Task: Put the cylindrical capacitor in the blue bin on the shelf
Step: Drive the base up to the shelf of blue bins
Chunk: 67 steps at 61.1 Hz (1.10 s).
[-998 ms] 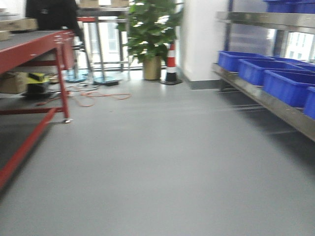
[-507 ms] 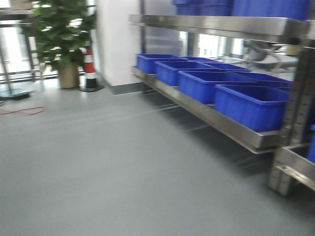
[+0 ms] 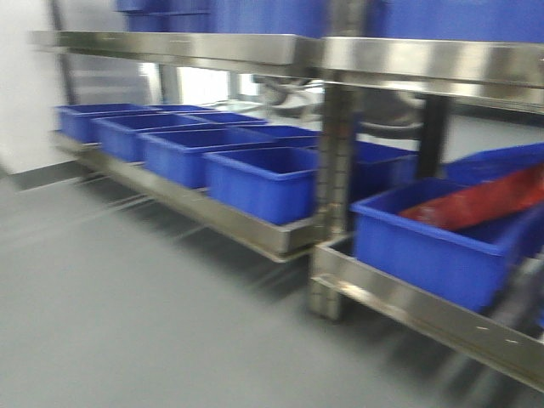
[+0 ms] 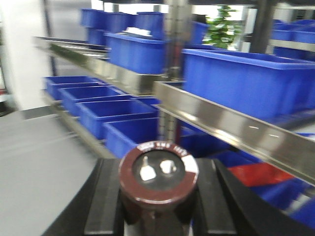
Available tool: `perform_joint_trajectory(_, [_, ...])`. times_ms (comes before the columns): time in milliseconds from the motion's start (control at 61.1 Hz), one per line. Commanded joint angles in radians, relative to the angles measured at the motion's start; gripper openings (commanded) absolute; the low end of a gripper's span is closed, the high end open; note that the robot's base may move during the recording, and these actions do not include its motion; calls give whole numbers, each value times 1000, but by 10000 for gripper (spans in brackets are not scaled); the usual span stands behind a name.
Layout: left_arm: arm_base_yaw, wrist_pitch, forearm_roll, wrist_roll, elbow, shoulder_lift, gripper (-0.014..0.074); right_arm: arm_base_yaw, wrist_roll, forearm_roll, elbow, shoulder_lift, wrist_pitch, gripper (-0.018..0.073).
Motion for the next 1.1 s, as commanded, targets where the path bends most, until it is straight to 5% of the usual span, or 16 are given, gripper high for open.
perform_joint_trajectory(0, [-6, -14, 0, 2, 0, -3, -111, 2, 0, -2, 2, -1, -25, -57])
perform_joint_trajectory(1079, [-6, -14, 0, 2, 0, -3, -111, 2, 0, -2, 2, -1, -25, -57])
